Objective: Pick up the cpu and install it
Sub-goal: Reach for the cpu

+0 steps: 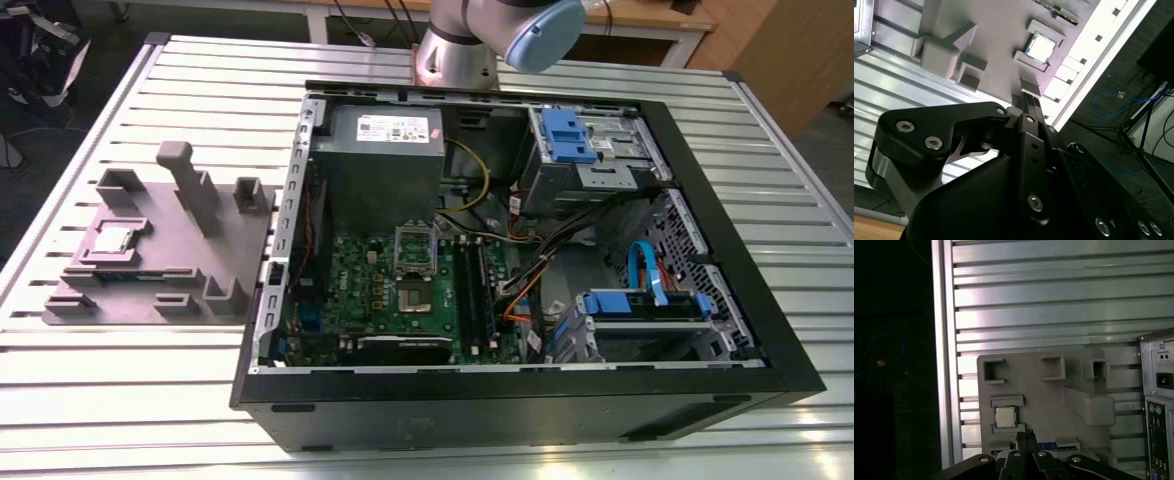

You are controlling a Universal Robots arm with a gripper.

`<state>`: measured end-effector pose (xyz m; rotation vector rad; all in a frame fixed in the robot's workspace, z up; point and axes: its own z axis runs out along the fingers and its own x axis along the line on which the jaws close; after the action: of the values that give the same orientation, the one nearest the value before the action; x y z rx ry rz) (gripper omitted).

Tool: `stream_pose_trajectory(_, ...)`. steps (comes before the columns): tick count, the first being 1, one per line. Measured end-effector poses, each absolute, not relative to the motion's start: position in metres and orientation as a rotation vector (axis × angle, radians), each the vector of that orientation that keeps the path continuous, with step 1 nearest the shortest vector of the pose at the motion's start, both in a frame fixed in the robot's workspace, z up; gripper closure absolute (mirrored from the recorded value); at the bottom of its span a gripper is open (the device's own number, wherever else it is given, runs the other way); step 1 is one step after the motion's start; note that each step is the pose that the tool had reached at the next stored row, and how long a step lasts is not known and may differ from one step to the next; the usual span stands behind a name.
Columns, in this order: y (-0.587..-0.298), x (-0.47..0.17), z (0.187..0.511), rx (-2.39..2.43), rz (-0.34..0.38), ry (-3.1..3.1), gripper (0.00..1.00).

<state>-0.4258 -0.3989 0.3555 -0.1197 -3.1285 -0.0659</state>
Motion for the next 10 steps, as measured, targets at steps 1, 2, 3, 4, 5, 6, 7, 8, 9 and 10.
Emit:
stream_pose_trajectory(1,-0.3989,-0.4259,0.3554,-0.120,-0.066,-3.129,0.90)
stream_pose_trajectory(2,-0.3989,-0.4260,0.3554,-0.120,-0.066,-3.129,0.90)
stream_pose_trajectory(3,-0.3989,-0.4260,0.3553,-0.120,-0.066,-3.129,0.90)
stream_pose_trajectory(4,-0.3989,-0.4263,0.3553,-0.120,-0.066,-3.129,0.90)
stream_pose_trajectory(5,-0.3989,-0.4264,0.3553,-0.120,-0.066,-3.129,0.90)
stream_pose_trajectory(6,-0.3990,-0.4267,0.3553,-0.120,-0.066,-3.128,0.90)
stream_pose_trajectory(7,-0.3989,-0.4270,0.3552,-0.120,-0.066,-3.128,0.90)
stream_pose_trajectory(8,-0.3989,-0.4270,0.3552,-0.120,-0.066,-3.128,0.90)
stream_pose_trajectory(9,-0.3990,-0.4272,0.3553,-0.119,-0.066,-3.128,0.90)
stream_pose_trajectory(10,-0.3990,-0.4273,0.3552,-0.120,-0.066,-3.129,0.90)
